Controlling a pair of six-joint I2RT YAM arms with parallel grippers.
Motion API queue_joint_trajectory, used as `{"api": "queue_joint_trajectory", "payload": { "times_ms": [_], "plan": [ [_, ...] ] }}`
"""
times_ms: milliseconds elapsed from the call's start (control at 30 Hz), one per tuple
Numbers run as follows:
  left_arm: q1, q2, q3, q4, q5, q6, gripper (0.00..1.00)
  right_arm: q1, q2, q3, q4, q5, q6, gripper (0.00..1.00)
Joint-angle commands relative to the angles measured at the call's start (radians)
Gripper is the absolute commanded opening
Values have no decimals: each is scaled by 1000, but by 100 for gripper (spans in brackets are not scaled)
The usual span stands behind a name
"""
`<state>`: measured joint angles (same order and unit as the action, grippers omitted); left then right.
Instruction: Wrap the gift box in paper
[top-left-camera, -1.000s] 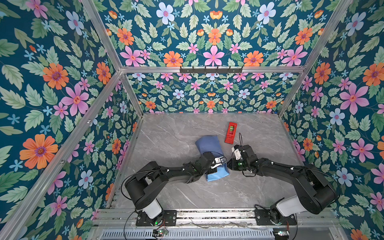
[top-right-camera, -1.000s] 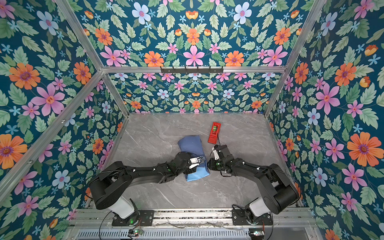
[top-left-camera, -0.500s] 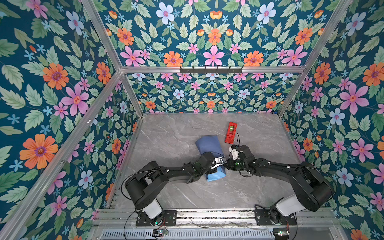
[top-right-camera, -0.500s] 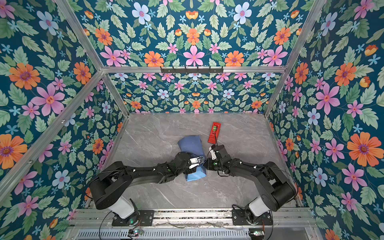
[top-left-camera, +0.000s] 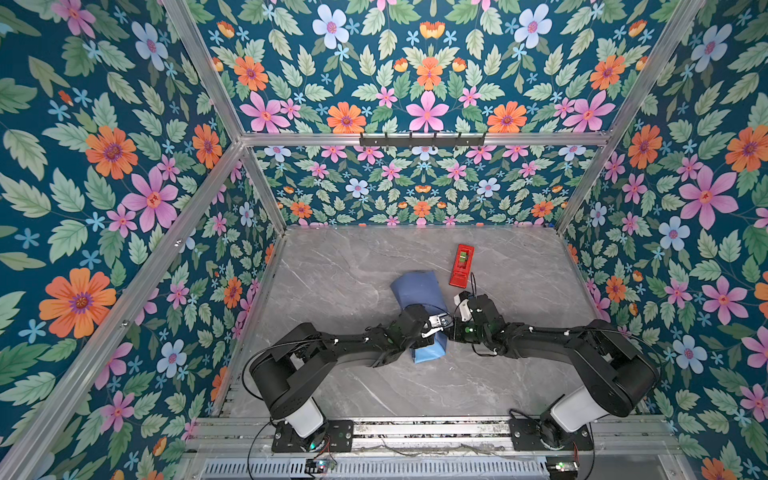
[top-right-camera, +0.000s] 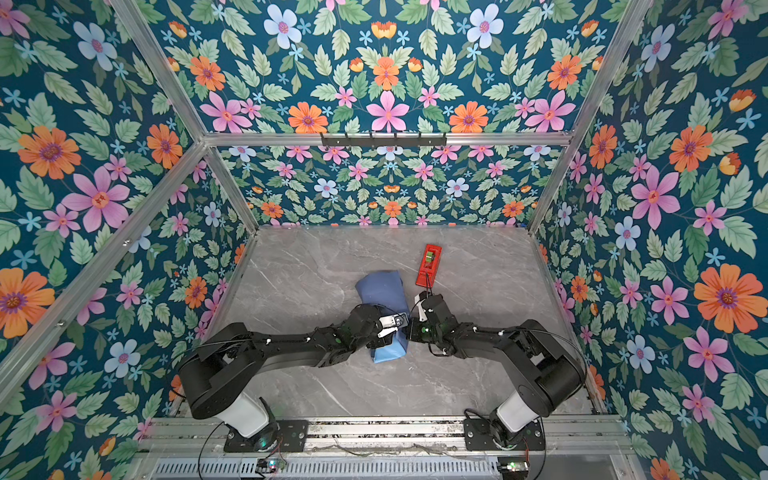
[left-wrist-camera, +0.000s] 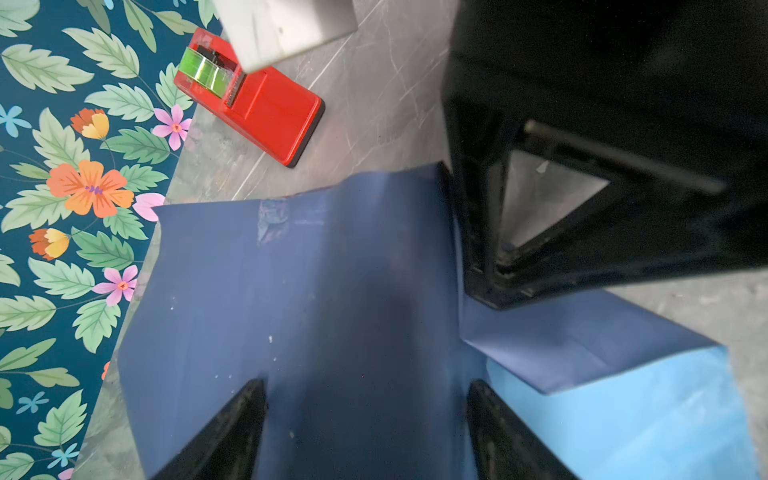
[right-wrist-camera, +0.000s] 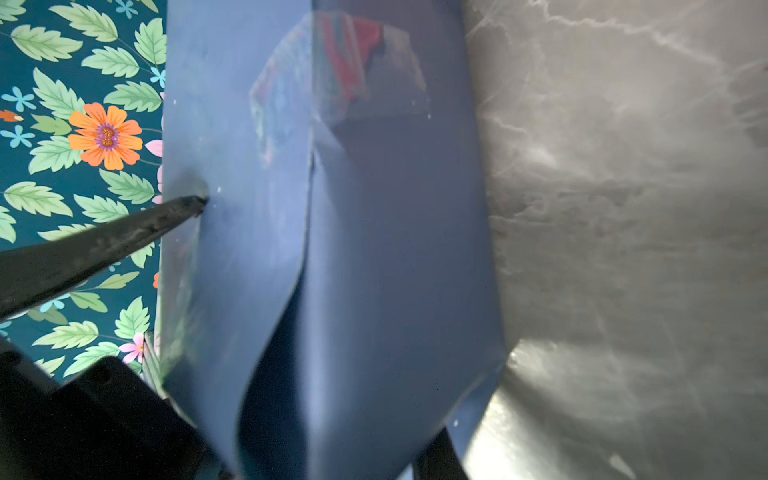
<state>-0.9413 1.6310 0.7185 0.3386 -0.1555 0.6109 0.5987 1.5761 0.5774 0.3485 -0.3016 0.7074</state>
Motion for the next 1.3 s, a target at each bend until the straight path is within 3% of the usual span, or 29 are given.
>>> {"api": "queue_joint_trajectory", "payload": {
  "times_ms": [0, 733, 1000, 1267],
  "plan": [
    [4, 4, -7, -115, 20, -13, 77, 2, 17, -5, 99, 48, 26, 10],
    [4, 4, 30, -93, 31, -88, 87, 18, 62, -17, 195, 78, 42, 7],
    [4, 9, 40, -76, 32, -138, 99, 23, 73, -27, 223, 78, 52, 5],
    [4, 47, 70, -69, -6, -181, 98, 26, 73, -28, 231, 75, 56, 4]
  ]
}}
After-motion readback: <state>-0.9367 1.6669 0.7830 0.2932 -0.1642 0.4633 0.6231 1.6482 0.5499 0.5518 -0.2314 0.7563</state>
